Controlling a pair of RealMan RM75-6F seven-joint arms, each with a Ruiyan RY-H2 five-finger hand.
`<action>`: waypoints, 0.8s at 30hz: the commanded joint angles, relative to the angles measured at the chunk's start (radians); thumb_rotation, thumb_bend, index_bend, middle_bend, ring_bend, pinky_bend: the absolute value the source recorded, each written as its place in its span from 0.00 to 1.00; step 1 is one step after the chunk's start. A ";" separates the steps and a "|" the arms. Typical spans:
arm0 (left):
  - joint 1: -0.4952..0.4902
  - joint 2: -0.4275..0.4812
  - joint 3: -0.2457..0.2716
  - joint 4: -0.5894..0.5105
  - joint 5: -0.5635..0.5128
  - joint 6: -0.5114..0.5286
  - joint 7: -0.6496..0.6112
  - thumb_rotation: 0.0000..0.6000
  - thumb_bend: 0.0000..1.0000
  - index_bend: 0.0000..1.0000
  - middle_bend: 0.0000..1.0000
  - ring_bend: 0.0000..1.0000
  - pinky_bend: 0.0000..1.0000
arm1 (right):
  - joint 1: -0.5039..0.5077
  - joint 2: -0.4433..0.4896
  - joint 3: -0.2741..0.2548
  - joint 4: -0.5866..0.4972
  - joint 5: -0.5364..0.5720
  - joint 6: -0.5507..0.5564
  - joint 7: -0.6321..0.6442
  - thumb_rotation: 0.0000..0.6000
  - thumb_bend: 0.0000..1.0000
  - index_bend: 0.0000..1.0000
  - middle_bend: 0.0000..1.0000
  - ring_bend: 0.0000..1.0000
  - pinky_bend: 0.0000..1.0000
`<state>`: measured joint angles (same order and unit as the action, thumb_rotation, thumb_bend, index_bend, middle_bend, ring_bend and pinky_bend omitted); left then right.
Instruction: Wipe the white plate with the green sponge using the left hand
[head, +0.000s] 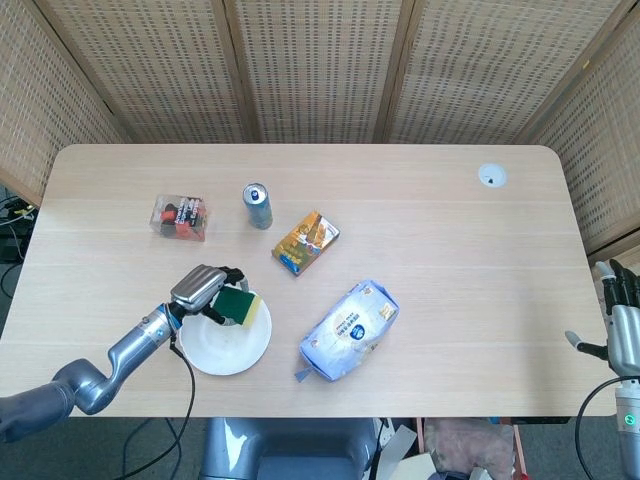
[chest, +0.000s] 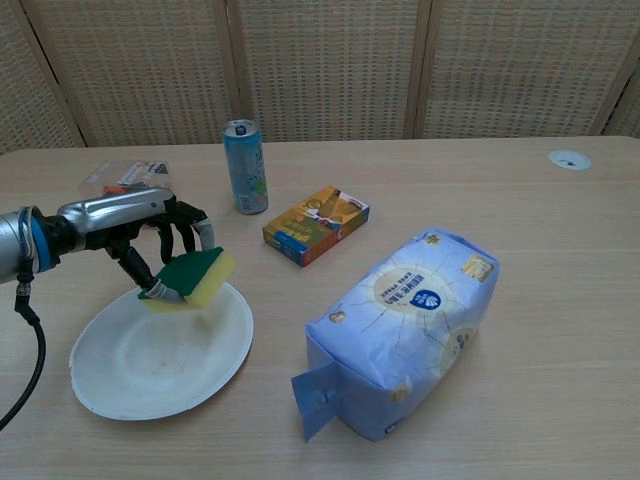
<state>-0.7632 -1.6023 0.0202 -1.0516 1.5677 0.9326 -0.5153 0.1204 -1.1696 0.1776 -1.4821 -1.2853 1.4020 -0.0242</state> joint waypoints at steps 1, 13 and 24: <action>-0.007 0.021 -0.010 -0.034 -0.015 -0.023 0.023 1.00 0.00 0.49 0.38 0.37 0.46 | 0.001 0.000 -0.001 0.000 -0.001 -0.001 -0.002 1.00 0.00 0.00 0.00 0.00 0.00; -0.018 -0.085 0.008 0.080 -0.053 -0.135 0.008 1.00 0.00 0.49 0.38 0.37 0.46 | 0.003 -0.001 0.003 0.006 0.010 -0.007 -0.001 1.00 0.00 0.00 0.00 0.00 0.00; -0.016 -0.072 -0.006 0.067 -0.039 -0.089 -0.022 1.00 0.00 0.49 0.38 0.37 0.45 | 0.000 0.002 0.004 0.004 0.011 -0.006 0.006 1.00 0.00 0.00 0.00 0.00 0.00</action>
<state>-0.7809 -1.6866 0.0225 -0.9691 1.5252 0.8264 -0.5314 0.1207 -1.1674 0.1814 -1.4778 -1.2746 1.3965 -0.0184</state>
